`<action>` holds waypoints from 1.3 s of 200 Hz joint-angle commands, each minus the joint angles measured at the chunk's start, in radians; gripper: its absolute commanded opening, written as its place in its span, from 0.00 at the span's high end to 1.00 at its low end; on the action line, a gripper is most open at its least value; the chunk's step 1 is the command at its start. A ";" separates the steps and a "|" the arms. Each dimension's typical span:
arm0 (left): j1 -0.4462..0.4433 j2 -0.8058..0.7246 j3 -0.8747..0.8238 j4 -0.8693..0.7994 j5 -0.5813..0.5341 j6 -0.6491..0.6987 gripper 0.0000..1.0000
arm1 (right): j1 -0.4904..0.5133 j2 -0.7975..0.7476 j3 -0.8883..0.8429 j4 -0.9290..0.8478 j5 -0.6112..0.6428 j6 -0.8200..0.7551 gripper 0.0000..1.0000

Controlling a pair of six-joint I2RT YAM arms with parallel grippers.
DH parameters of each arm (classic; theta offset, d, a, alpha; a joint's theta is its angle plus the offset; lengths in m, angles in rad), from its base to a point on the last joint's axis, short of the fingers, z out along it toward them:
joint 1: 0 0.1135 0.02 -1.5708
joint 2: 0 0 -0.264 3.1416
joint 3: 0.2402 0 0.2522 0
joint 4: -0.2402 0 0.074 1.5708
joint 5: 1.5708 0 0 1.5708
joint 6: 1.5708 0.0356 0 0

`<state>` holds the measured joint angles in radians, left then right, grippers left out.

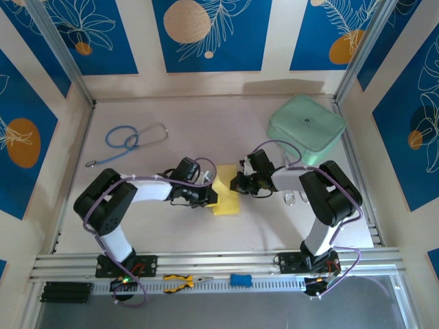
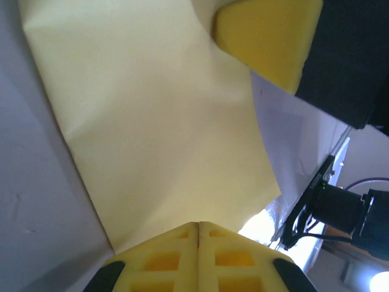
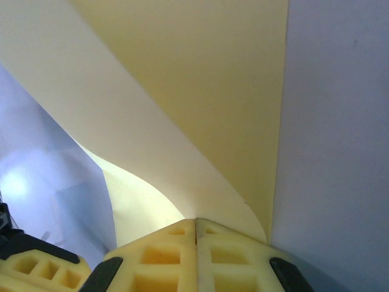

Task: Fold a paper plane with a square sheet of paper (pick it up from the middle)
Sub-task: First fold the square sheet of paper in half at the center of the table.

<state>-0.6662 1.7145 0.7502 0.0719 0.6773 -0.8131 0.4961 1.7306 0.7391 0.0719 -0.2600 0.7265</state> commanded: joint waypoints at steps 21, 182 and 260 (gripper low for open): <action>-0.010 0.013 -0.055 -0.070 0.013 0.068 0.95 | -0.002 0.024 -0.045 -0.122 0.077 0.004 1.00; -0.039 -0.115 0.031 -0.134 -0.067 0.085 0.94 | -0.003 0.037 -0.036 -0.135 0.064 -0.021 1.00; -0.042 0.008 -0.014 -0.123 -0.028 0.085 0.95 | -0.007 0.036 -0.038 -0.133 0.059 -0.019 1.00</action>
<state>-0.7033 1.7100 0.7692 0.0109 0.6361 -0.7605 0.4953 1.7298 0.7376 0.0750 -0.2623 0.7223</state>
